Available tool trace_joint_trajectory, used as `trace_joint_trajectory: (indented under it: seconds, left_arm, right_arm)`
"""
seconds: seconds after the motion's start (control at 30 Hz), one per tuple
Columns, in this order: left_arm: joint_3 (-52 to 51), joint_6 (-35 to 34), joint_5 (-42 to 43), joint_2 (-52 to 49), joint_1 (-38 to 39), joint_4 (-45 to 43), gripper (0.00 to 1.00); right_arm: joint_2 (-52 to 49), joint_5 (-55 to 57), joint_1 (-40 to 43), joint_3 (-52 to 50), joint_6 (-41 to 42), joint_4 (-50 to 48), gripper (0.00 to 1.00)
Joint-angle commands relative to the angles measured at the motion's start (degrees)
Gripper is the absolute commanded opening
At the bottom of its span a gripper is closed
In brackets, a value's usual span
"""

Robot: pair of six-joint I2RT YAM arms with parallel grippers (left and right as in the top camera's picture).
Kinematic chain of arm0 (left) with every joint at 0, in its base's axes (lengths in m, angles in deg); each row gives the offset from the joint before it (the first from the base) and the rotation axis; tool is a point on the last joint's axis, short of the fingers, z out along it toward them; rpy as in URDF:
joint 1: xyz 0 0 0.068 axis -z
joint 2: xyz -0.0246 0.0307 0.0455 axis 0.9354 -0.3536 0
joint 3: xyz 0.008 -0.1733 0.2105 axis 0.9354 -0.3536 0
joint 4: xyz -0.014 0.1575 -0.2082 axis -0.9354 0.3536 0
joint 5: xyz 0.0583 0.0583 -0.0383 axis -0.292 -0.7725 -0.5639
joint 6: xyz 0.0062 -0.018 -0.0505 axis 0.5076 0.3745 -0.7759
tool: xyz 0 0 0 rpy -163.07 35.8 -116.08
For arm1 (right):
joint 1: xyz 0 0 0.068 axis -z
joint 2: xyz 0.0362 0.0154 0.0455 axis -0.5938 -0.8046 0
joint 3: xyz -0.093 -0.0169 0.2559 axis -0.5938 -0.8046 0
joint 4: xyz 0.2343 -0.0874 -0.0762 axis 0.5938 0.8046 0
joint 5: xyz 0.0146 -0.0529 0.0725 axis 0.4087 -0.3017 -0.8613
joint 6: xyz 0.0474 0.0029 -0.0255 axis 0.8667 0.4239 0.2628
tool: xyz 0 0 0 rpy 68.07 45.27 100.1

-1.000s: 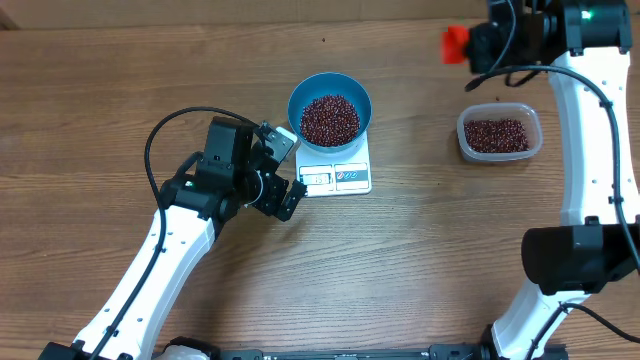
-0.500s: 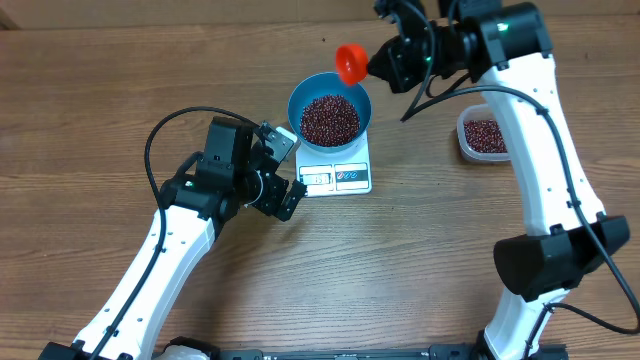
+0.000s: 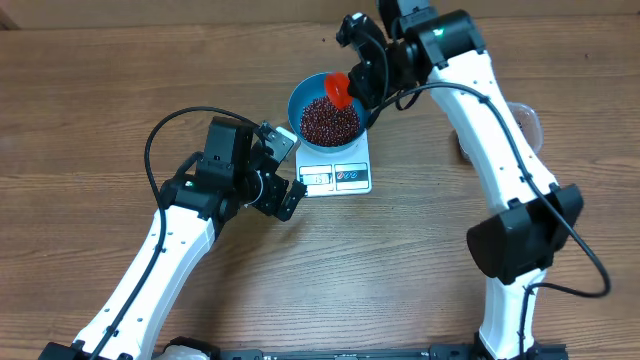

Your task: Scoop item into bowl and weigh 150g on scale

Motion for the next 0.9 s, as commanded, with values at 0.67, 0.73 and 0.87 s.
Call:
trace_joint_trajectory:
  seconds: [0.67, 0.73, 0.87]
  left_arm:
    - [-0.1, -0.6, 0.1, -0.4, 0.0, 0.0, 1.0]
    - [-0.1, -0.6, 0.1, -0.4, 0.0, 0.0, 0.99]
    - [-0.1, -0.6, 0.1, -0.4, 0.0, 0.0, 1.0]
  right_arm:
    - [-5.4, 4.7, -1.0, 0.7, -0.2, -1.6, 0.04]
    - [-5.7, 4.7, -1.2, 0.7, -0.2, -1.6, 0.04]
    - [-5.9, 4.7, -1.7, 0.7, -0.2, -1.7, 0.04]
